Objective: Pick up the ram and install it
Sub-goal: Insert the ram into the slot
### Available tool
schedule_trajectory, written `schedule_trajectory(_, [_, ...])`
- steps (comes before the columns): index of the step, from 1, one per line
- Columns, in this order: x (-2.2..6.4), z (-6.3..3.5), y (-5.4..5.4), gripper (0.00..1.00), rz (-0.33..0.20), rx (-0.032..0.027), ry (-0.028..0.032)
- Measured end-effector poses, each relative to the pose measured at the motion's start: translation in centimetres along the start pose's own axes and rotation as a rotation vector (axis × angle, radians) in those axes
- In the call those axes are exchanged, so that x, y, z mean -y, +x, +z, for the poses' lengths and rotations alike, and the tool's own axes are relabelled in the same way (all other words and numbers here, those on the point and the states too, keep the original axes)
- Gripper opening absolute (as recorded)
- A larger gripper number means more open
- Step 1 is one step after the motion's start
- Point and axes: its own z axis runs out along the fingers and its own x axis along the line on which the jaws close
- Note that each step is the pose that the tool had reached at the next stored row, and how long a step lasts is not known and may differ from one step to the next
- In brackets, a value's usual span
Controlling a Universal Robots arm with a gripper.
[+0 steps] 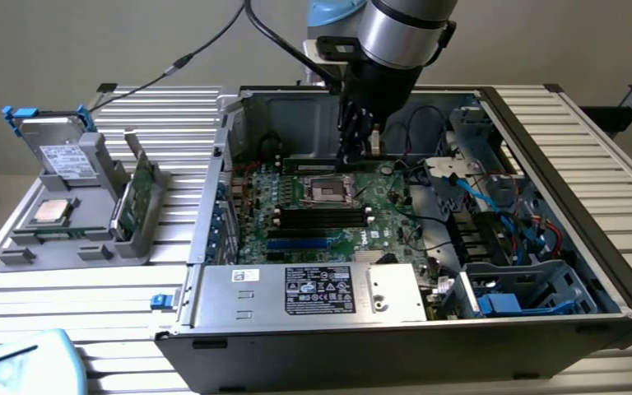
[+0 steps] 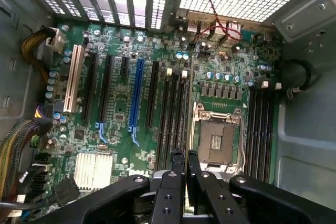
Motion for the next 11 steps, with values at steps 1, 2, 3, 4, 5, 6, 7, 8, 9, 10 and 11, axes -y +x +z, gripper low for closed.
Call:
schedule_trajectory(1, [0.07, 0.19, -0.25, 0.14, 0.000, -0.0003, -0.0003])
schedule_trajectory(2, [0.10, 0.30, -0.32, 0.14, 0.000, -0.0004, -0.0004])
schedule_trajectory(3, [0.10, 0.32, -0.33, 0.14, 0.000, -0.0002, -0.0004])
schedule_trajectory(4, [0.10, 0.32, -0.33, 0.14, 0.000, -0.0002, -0.0007])
schedule_trajectory(5, [0.10, 0.34, -0.34, 0.14, 0.000, -0.0002, -0.0014])
schedule_trajectory(6, [0.11, 0.37, -0.37, 0.14, 0.001, -0.0033, -0.0037])
schedule_trajectory(7, [0.12, 0.41, -0.39, 0.14, 0.003, -0.0104, -0.0062])
schedule_trajectory(8, [0.12, 0.43, -0.39, 0.14, 0.006, -0.0192, -0.0077])
schedule_trajectory(9, [0.13, 0.47, -0.38, 0.14, 0.011, -0.0259, -0.0078])
schedule_trajectory(10, [0.14, 0.50, -0.38, 0.14, 0.017, -0.0308, -0.0078])
schedule_trajectory(11, [0.14, 0.52, -0.37, 0.14, 0.024, -0.0335, -0.0075])
